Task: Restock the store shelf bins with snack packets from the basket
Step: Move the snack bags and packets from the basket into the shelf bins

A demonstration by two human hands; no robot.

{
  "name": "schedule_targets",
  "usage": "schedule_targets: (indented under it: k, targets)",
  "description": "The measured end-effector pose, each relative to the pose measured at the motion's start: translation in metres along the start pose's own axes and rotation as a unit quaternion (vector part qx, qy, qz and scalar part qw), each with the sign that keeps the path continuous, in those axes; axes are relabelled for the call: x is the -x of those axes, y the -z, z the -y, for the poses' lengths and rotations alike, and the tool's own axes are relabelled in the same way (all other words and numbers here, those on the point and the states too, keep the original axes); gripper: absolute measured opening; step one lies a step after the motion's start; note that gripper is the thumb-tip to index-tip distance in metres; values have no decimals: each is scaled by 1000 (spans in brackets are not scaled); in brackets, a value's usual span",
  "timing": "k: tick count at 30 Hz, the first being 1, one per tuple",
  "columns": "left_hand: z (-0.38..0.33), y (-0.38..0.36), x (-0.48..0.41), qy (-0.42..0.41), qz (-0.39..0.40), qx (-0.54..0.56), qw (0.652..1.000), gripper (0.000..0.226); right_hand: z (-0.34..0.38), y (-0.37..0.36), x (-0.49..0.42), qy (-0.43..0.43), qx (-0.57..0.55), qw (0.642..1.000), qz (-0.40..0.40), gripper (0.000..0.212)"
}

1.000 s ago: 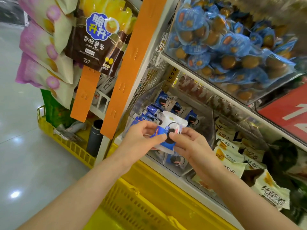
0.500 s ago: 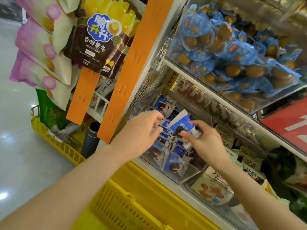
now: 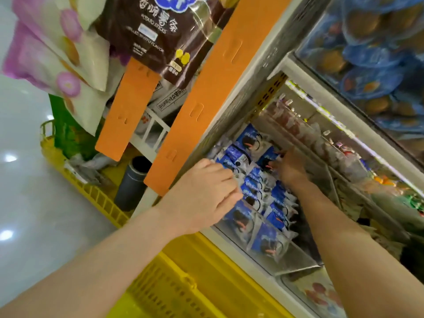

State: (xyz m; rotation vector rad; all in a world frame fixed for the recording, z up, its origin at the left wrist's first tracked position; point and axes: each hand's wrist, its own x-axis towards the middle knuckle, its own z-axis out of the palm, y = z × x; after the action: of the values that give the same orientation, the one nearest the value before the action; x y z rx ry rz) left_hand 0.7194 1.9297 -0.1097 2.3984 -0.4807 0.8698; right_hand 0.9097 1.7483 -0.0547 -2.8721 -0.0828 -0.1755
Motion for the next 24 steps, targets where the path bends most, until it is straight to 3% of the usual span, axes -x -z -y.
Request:
schedule_targets:
  k: [4,6,8,10,12,15,17,21,24]
  targets:
    - [2,-2,-2,0,-4,9,1000,35,-6,-4,-10,9,71,997,-25,49]
    - [2,-2,-1,1,8,14,1000,39,1,-1,-6,16,91,992,-86,60]
    - [1,-2,-1,5,18,18,1000,39,13,1,9,92,36,984,-146,54]
    - [0,-1,0,8,17,17,1000,38,28,-2,30,203,-22,972,-113,33]
    - [-2,1,-1,8,15,11,1000,38,38,-12,44,252,1,967,-30,38]
    - [-4,4,0,7,11,7,1000,36,43,-25,42,216,21,975,55,65]
    - [-4,5,0,1,7,4,1000,31,44,-27,38,183,-17,980,72,70]
    - [-1,3,1,-5,8,11,1000,27,43,-21,29,164,-76,983,18,52]
    - [0,0,1,-6,2,8,1000,30,40,-15,16,117,-113,987,17,54]
